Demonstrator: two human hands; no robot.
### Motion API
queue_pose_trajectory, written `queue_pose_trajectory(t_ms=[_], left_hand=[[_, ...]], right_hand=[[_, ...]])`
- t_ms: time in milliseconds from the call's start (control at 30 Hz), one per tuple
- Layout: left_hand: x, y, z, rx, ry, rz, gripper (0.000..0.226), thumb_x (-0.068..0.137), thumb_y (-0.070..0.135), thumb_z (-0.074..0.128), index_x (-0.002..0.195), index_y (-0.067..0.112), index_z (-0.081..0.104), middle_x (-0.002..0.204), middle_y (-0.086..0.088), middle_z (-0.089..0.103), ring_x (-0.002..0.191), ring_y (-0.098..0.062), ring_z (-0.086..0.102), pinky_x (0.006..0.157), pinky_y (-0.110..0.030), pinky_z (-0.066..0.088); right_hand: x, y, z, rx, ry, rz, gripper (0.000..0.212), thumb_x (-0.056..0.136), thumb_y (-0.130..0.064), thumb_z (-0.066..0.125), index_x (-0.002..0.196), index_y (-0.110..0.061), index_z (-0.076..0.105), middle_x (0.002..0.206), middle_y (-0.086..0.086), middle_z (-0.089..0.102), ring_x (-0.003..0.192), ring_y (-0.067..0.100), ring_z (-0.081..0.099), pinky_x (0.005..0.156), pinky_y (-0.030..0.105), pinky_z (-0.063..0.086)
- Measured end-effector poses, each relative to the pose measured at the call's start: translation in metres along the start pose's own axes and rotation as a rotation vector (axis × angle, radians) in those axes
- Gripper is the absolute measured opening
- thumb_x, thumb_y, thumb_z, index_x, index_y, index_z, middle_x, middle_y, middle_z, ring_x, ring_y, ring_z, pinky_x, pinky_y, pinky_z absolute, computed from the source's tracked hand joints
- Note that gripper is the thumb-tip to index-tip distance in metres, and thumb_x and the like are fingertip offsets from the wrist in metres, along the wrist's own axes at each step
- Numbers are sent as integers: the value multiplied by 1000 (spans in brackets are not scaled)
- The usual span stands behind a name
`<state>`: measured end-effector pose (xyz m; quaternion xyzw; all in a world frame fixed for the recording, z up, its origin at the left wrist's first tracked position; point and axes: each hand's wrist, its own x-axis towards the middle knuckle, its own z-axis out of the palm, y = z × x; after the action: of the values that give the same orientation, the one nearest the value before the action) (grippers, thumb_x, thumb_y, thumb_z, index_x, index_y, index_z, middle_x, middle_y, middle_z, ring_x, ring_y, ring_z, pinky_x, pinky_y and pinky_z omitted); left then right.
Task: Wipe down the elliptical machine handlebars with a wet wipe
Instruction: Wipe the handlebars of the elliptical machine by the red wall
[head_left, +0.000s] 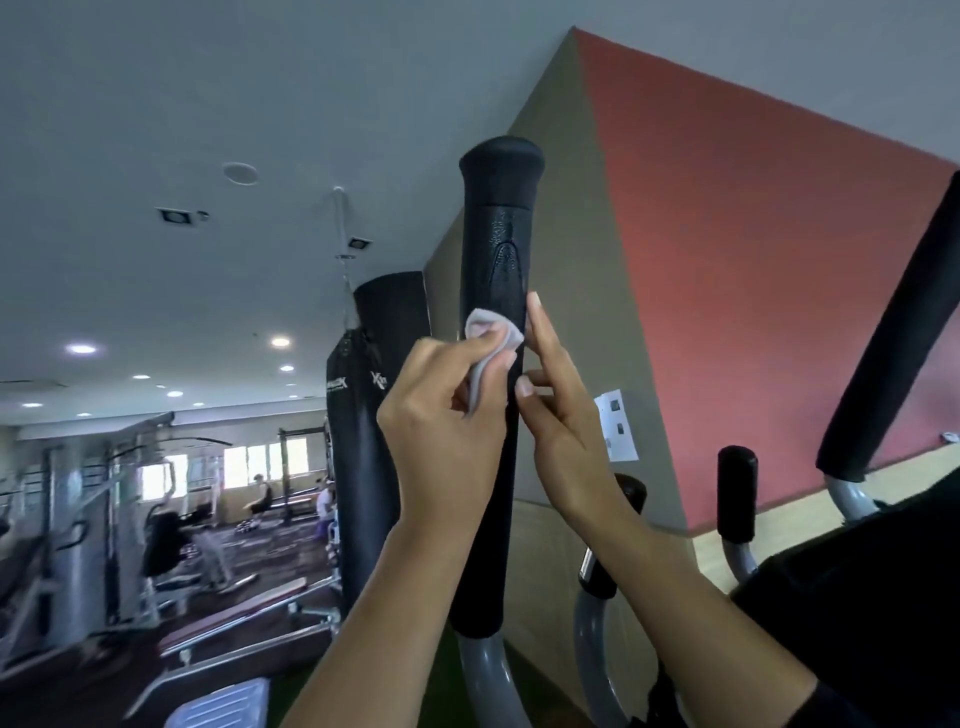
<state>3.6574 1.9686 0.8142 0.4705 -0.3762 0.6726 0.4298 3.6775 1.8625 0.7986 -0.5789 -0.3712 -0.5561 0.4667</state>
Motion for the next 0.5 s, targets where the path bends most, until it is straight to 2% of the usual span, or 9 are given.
queue_pose_trajectory(t_ms=[67,133,200,333,400,500], left_hand=[[-6,0,-6,-7,-17,-9,18,81,5,75,98,10,74,81,-5,68,71,-2,59,66,-7,43],[-4,3,-7,-10,1,-14,18,80,6,76,98,11,74,82,-4,69,71,-2,60,66,-9,44],[4,6,-3,13,39,5,16,81,8,76,98,10,75,81,-4,68,68,-2,58,66,-8,43],[10,5,5,75,44,34,15,81,10,76,97,9,75,78,-7,66,65,-6,55,61,-11,43],[4,4,2,56,23,-4,16,81,12,76,97,12,75,77,-6,65,63,-7,54,58,-18,46],[-2,5,-2,7,-8,-73,20,80,11,76,98,20,72,79,-5,65,65,-7,53,60,-18,46]], right_hand=[[1,-1,-2,5,-23,-4,57,97,-15,43,145,-40,24,149,4,41,113,15,45,109,44,35],[1,-1,-4,-9,-40,-24,57,97,-16,44,145,-38,23,152,-3,38,104,9,45,102,33,38],[1,-1,-5,-15,-45,-26,57,97,-16,45,147,-33,23,149,-7,40,93,10,50,94,24,41],[-1,-1,-4,11,-32,-16,58,96,-15,45,149,-25,24,143,-9,44,94,15,52,91,20,41],[-1,0,-3,25,-20,-13,57,96,-16,45,147,-29,24,141,-19,43,91,8,51,91,17,39],[-2,0,-2,39,-12,-14,55,97,-18,46,146,-31,25,133,-39,40,99,7,53,93,18,39]])
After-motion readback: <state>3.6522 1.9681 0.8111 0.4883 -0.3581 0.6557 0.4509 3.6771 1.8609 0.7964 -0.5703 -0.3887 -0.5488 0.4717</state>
